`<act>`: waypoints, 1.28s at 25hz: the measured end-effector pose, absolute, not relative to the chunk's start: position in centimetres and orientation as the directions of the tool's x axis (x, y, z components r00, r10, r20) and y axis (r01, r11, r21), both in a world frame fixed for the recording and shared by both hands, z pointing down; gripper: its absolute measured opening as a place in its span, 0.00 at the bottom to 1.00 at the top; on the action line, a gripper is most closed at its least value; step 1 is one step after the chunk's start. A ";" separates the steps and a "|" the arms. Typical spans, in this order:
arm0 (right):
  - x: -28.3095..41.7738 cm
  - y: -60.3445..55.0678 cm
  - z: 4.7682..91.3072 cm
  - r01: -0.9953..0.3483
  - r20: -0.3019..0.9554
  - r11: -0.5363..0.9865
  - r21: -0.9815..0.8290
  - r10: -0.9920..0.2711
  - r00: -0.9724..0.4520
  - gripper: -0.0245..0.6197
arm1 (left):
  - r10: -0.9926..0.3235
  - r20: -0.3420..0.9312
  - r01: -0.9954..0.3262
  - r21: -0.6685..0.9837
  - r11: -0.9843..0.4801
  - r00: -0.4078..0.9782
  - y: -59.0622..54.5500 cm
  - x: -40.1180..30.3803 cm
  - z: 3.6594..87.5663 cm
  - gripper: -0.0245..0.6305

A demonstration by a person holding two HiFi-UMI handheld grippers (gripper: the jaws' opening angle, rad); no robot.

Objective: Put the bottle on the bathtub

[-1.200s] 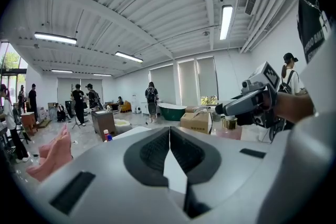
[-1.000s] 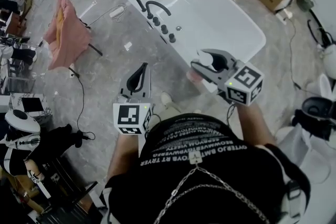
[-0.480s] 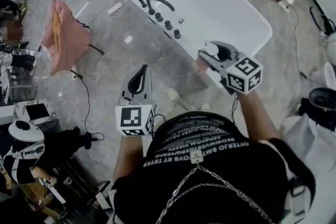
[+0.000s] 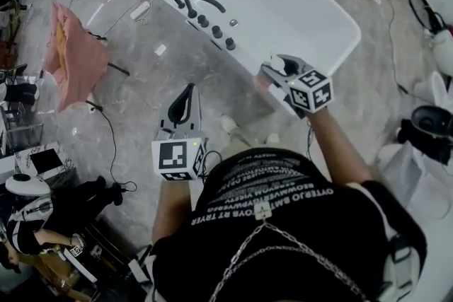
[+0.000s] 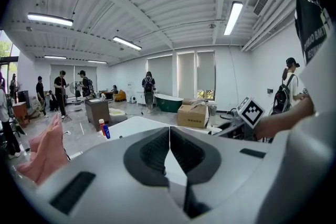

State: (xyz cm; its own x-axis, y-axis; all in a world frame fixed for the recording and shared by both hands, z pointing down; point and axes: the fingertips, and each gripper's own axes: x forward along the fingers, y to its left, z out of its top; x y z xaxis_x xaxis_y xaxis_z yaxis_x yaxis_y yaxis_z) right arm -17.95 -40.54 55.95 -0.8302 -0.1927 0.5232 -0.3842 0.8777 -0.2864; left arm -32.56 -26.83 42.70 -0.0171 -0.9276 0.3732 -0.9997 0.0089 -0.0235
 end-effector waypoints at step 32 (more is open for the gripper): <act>-17.4 -45.3 76.5 -0.485 0.819 0.868 -0.104 -0.203 -0.537 0.28 | -0.879 0.474 -0.999 -0.017 0.043 -0.046 -25.7 -35.3 45.5 0.05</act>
